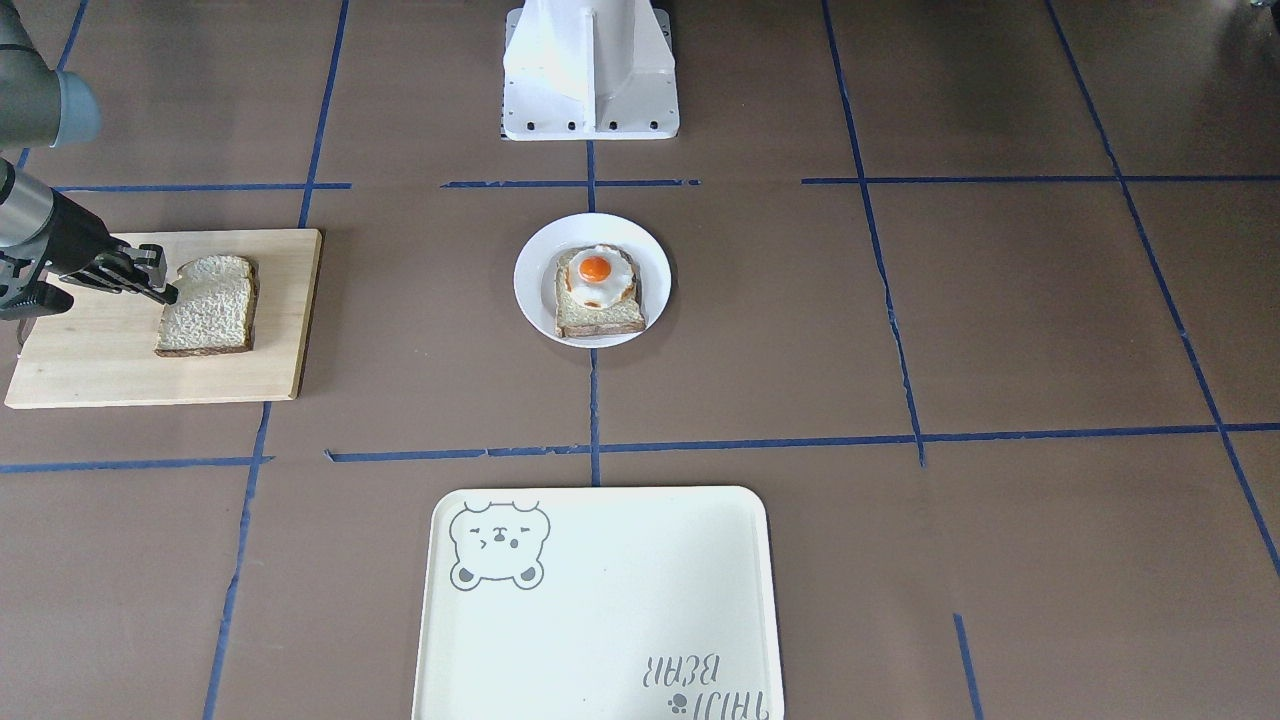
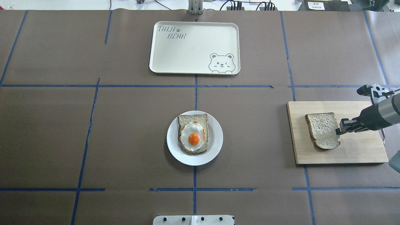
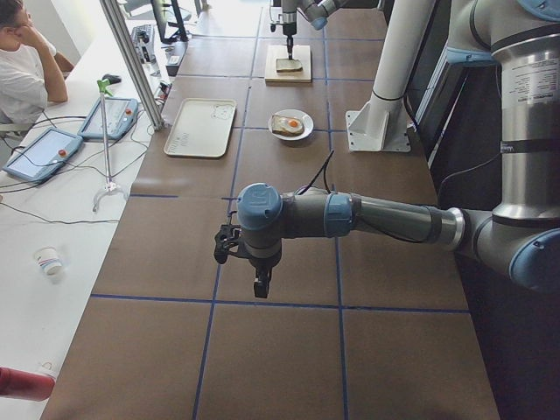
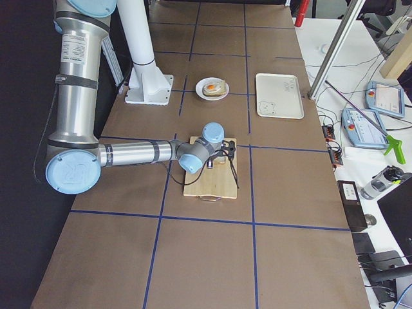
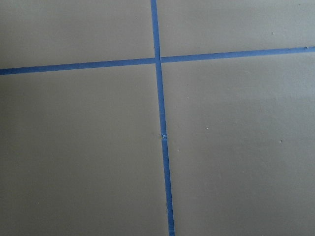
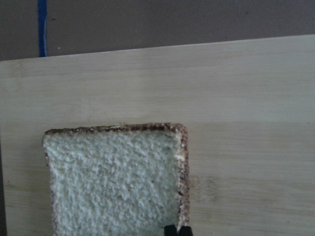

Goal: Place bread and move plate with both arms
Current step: 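Close the right gripper on the bread slice's edge and lift it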

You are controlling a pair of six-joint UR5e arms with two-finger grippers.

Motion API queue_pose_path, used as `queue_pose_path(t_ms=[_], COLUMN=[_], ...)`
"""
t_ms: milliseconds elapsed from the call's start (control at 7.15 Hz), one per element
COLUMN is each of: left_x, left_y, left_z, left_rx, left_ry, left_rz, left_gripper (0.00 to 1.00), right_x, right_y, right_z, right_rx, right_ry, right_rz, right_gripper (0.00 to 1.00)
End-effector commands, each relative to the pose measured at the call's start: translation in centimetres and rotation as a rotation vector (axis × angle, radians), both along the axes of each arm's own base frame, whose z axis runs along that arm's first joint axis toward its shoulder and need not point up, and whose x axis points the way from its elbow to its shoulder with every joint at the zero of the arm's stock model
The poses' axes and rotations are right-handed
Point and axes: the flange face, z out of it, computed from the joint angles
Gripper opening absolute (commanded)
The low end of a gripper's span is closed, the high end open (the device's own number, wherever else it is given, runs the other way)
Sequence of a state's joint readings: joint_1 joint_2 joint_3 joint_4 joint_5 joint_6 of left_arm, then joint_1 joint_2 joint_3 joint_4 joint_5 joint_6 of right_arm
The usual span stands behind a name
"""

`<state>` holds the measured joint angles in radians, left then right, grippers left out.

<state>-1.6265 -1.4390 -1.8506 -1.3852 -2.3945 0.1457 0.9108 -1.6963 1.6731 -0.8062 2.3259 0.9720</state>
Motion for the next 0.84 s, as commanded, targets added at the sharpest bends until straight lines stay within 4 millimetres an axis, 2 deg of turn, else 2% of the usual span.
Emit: queue_pose_path(t_ms=[0,420,560,699], left_x=[0.0,0.0,0.0,0.0], left_y=[0.0,0.0,0.0,0.0], left_z=[0.0,0.0,0.0,0.0], left_rx=[-0.001,0.002,0.002,0.001], left_ry=[0.000,0.000,0.000,0.003], left_rz=[0.000,0.001,0.000,0.001], left_gripper=[1.00,1.00,1.00,1.00], right_x=[0.2,0.5,0.5,-0.3], right_y=[0.1,0.8,0.5,-0.7], right_z=[-1.5,-2.9,-4.9,-8.6], right_rx=[0.034,0.098,0.097,0.102], right_ry=[-0.034,-0.122,-0.155,-0.206], right_rz=[-0.002,-0.019,0.001,0.019], right_gripper=[0.00,0.00,0.00,0.00])
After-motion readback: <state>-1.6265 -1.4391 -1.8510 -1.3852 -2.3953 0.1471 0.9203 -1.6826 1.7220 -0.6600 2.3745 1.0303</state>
